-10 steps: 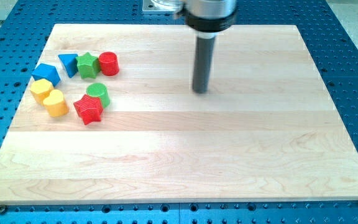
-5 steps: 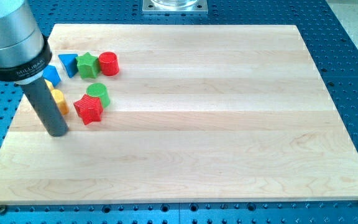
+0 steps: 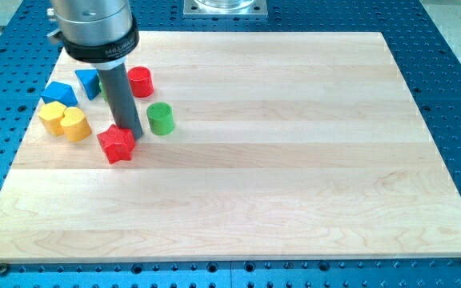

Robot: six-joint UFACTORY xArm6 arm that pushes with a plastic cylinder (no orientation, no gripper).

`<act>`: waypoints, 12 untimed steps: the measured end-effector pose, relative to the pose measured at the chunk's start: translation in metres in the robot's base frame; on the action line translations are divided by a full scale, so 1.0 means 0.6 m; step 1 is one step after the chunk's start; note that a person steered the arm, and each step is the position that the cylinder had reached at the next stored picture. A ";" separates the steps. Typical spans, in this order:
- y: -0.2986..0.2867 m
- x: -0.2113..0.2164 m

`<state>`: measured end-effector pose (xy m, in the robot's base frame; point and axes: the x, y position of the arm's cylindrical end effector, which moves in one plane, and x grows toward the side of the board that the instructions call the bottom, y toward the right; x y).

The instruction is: Move the red star to the bottom right of the board

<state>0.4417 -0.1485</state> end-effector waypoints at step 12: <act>0.530 0.239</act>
<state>0.5849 0.1697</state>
